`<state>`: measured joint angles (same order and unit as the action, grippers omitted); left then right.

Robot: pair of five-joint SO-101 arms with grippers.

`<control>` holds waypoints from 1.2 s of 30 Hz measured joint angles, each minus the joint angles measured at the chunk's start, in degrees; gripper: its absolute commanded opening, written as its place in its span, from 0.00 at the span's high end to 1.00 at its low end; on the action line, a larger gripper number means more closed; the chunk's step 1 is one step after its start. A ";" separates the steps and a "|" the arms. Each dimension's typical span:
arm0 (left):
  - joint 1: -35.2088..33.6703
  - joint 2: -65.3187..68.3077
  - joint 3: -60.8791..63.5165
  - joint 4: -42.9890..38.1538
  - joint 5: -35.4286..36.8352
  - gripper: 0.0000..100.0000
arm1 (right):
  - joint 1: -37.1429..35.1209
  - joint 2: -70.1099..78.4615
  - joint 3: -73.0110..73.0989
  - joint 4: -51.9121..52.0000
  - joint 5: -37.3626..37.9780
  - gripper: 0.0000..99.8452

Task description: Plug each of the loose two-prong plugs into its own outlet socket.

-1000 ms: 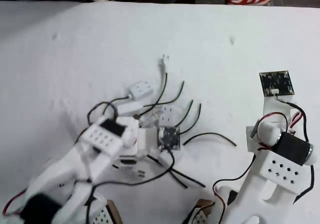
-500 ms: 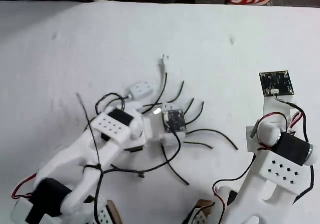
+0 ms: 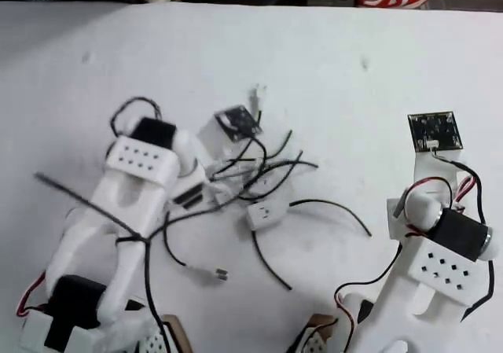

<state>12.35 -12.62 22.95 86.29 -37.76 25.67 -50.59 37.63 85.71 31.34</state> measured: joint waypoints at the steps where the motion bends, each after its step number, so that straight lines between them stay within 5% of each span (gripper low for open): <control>1: -0.53 0.00 -1.85 2.11 0.09 0.98 | 0.00 0.00 0.00 0.00 0.00 0.94; 6: -2.99 0.00 -6.86 11.96 0.18 0.98 | 0.00 0.00 0.00 0.00 0.00 0.94; 11: -3.08 1.49 -3.69 12.75 0.26 0.98 | -1.23 0.00 0.70 0.00 0.00 0.94; 18: -1.85 4.48 6.24 -1.67 0.26 0.95 | -6.95 0.00 4.57 0.00 0.00 0.94; 24: 0.79 8.35 10.64 -10.20 0.26 0.70 | -7.47 0.00 4.57 0.00 0.00 0.94; 36: -9.05 9.93 10.64 -26.90 -2.55 0.70 | -7.47 0.00 4.57 0.00 0.00 0.94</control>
<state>3.30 -2.68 33.58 59.38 -40.31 18.20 -50.59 42.20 85.71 31.34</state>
